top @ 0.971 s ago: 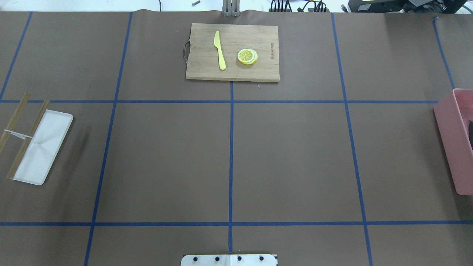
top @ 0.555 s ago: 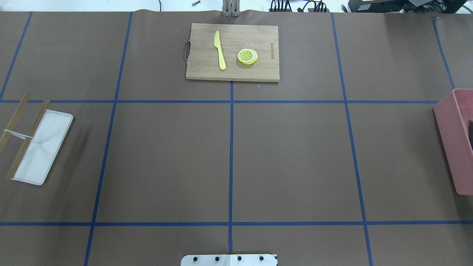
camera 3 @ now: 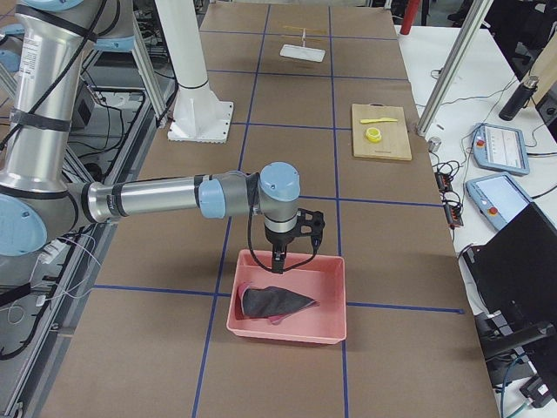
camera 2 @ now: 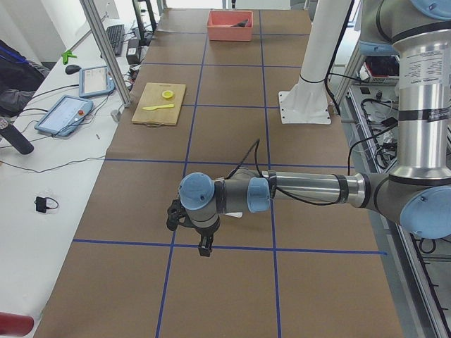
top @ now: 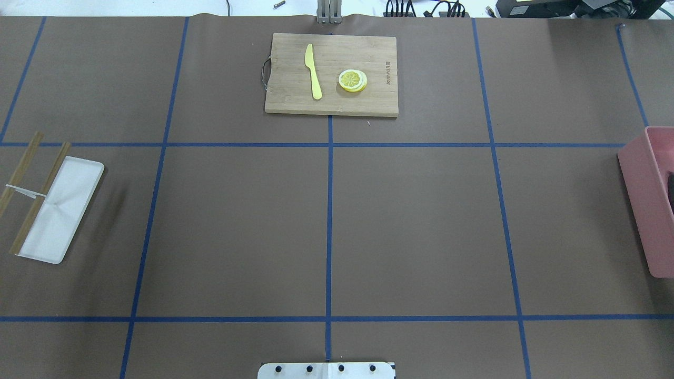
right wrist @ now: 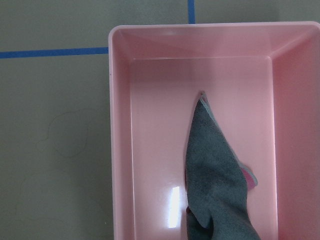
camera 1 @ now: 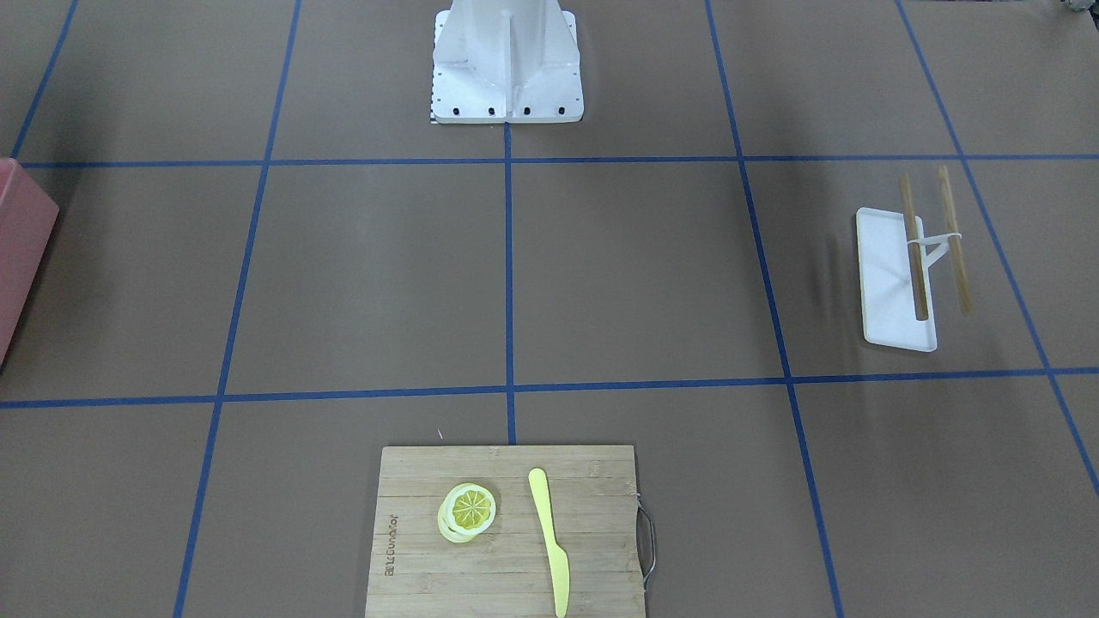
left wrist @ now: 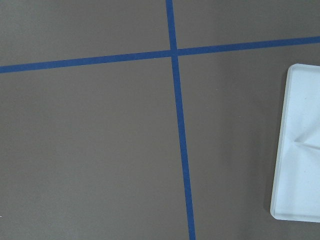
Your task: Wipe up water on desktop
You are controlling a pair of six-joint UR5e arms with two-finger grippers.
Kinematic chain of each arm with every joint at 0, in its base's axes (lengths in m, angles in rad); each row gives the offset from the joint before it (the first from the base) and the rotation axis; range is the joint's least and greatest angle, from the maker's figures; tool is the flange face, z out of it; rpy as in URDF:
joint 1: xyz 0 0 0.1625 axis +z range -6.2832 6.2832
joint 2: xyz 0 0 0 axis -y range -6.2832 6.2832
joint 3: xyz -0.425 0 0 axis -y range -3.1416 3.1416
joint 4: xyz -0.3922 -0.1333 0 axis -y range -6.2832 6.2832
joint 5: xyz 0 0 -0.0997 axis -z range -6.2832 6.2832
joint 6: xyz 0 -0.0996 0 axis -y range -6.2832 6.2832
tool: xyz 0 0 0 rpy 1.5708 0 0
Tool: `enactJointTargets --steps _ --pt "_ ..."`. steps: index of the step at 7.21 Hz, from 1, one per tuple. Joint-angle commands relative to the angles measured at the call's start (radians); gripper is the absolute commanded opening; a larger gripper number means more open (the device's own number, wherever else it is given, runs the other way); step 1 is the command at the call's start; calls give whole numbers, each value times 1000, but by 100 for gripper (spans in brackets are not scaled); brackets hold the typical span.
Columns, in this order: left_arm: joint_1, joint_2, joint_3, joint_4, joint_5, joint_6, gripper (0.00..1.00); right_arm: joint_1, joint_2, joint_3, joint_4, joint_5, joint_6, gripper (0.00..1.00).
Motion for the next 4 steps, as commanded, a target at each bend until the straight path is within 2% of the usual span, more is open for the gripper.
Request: enactJointTargets --steps 1,4 --pt "0 0 -1 0 1 0 98 0 2 0 1 6 -1 100" --pt "0 0 -7 2 1 -2 98 0 2 2 1 -8 -2 100"
